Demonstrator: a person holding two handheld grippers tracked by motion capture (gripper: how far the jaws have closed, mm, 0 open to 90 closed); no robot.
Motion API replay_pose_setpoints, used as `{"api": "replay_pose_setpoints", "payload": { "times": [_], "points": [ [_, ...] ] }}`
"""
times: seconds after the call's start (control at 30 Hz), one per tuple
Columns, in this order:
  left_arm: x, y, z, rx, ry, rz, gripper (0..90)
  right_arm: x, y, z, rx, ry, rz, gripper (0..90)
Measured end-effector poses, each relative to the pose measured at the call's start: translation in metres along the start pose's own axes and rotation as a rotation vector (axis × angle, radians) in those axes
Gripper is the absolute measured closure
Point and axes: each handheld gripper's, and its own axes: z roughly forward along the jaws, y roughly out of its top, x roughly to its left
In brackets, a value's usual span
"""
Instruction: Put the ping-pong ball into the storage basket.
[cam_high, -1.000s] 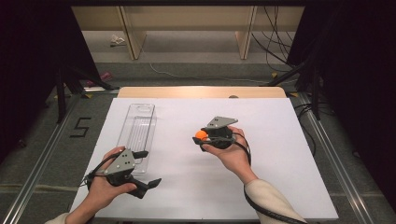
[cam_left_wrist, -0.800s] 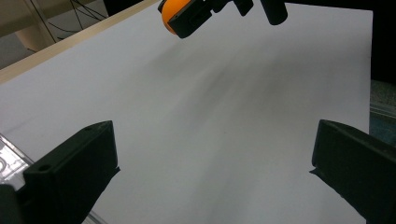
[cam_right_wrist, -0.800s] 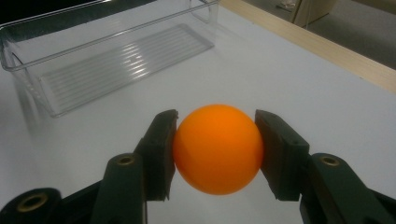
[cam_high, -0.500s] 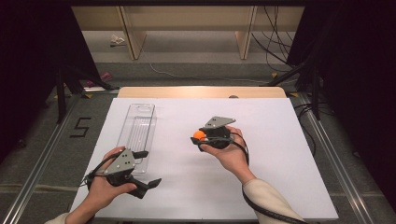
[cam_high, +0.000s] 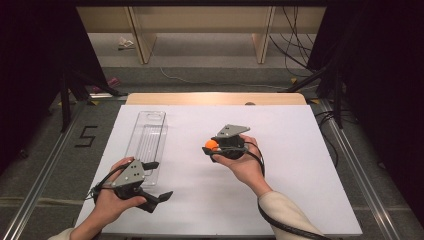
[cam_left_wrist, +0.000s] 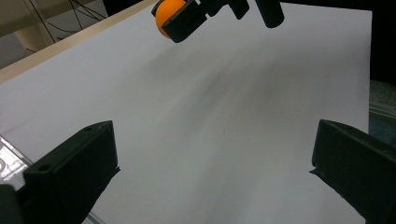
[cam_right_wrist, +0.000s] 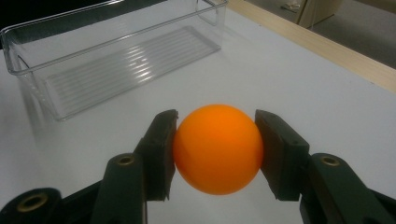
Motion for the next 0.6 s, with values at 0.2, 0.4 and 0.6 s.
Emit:
{"api": "replay_pose_setpoints", "payload": {
  "times": [0.2,0.4,0.6],
  "points": [
    [-0.0002,0.0000,0.0000,0.000,0.000,0.000,0.0,0.0010,0.0011,0.0012,-0.001,0.003,-0.003,51.4],
    [-0.0002,0.0001,-0.0001,0.000,-0.001,0.001,0.0,0.0020,0.0022,0.0020,-0.002,0.005,-0.003,51.5],
    [-0.0002,0.0001,-0.0001,0.000,-0.001,0.000,0.0,0.0029,0.0030,0.0033,-0.001,0.009,-0.006,51.4]
  ]
}}
